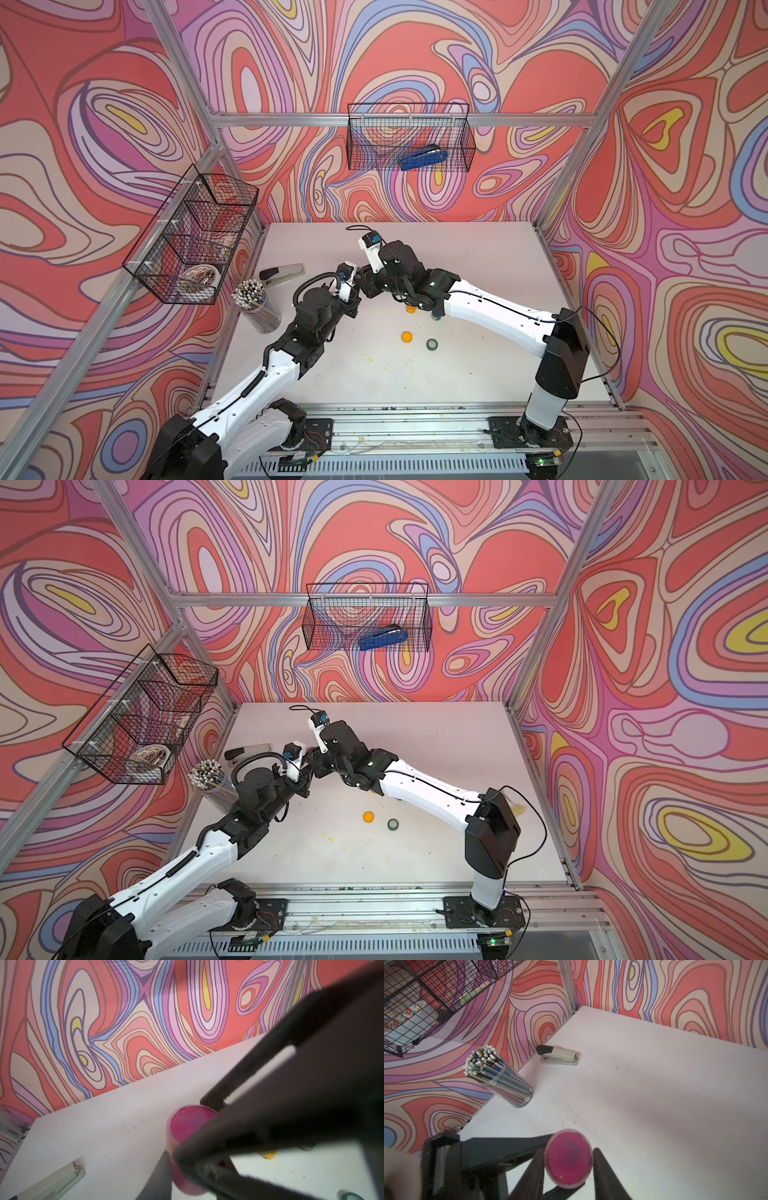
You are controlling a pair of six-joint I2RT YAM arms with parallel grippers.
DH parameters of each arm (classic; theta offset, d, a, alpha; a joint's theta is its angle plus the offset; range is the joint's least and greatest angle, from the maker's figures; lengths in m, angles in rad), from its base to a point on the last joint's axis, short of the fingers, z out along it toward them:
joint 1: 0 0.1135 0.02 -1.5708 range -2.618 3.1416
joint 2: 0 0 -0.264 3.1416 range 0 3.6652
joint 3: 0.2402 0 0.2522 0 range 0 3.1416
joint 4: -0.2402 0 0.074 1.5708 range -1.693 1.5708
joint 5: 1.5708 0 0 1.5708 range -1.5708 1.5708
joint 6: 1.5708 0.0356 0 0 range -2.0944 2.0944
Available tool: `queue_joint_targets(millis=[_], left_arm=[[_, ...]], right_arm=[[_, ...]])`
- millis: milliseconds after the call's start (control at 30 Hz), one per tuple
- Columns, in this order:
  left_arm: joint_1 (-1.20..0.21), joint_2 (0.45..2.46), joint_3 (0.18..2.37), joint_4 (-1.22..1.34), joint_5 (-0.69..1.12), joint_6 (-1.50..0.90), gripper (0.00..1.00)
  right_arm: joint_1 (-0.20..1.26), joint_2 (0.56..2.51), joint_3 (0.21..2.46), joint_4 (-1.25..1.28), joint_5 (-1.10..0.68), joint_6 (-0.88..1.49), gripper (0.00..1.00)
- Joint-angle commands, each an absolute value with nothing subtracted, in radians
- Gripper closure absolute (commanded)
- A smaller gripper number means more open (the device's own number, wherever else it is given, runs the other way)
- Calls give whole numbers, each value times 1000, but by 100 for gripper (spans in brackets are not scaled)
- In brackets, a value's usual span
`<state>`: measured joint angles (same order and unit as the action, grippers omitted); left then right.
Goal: Close the paint jar lid
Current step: Screw the lid onto the paint jar.
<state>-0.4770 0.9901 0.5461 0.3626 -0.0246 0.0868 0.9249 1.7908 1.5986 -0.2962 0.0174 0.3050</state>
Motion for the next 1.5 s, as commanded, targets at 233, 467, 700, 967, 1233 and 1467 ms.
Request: queue_joint_targets(millis=[233, 467, 700, 967, 1233, 1467], left_arm=[[-479, 944, 567, 519, -29, 76, 74], [-479, 900, 530, 451, 11, 56, 74], [-479, 806, 529, 286, 159, 27, 74], [-479, 743, 551, 100, 380, -9, 73], [-480, 763, 577, 32, 461, -35, 73], [-479, 728, 563, 45, 425, -25, 73]], right_arm=[[968, 1726, 1502, -374, -26, 282, 31], [965, 1638, 1446, -395, 6, 198, 26], [915, 1592, 1425, -392, -91, 98, 30], [849, 1529, 1410, -340, -329, -52, 40], [824, 1529, 1461, -396, -460, -170, 49], [814, 1566, 1497, -447, -536, -196, 51]])
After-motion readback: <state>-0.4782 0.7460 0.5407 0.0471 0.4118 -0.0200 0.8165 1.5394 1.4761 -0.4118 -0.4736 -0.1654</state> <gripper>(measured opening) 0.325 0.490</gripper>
